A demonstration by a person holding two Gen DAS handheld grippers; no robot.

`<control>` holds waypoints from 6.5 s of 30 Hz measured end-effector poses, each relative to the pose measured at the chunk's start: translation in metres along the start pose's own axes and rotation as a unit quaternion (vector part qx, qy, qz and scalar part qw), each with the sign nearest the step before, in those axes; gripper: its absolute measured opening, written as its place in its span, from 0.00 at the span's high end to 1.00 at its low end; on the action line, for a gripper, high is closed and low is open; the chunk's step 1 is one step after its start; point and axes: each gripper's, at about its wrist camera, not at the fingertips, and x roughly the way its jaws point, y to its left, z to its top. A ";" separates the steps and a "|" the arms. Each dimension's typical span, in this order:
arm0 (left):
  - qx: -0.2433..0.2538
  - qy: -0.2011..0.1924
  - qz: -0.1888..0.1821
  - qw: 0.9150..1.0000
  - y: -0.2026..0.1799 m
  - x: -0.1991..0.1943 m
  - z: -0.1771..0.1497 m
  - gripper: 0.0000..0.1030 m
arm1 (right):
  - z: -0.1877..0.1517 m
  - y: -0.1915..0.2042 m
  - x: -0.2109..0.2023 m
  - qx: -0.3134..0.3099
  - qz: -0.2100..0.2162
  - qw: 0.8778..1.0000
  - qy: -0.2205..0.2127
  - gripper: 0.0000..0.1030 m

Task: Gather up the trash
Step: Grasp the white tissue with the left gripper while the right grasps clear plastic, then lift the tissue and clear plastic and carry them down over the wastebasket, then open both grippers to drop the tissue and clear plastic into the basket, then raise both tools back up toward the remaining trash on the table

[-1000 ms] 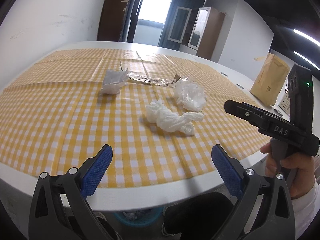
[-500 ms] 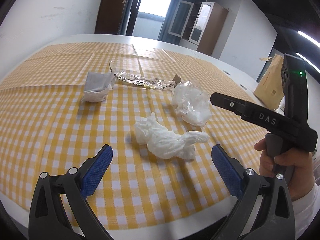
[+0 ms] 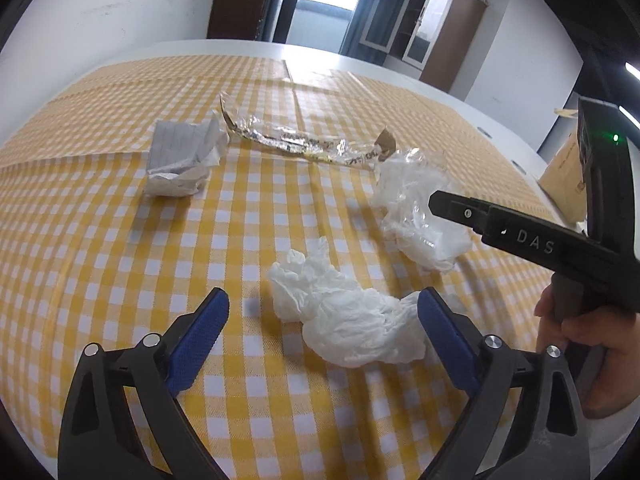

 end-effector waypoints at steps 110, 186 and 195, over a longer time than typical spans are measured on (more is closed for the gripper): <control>-0.020 0.087 -0.019 0.996 0.096 -0.009 -0.237 0.81 | -0.311 0.084 0.017 -0.031 0.052 0.991 0.119 0.89; -0.106 0.231 0.062 0.965 0.140 0.161 -0.230 0.43 | -0.313 0.067 0.216 0.056 -0.017 0.961 0.269 0.55; -0.070 0.167 0.040 0.983 0.122 0.097 -0.226 0.42 | -0.311 0.090 0.146 0.017 0.019 0.976 0.217 0.48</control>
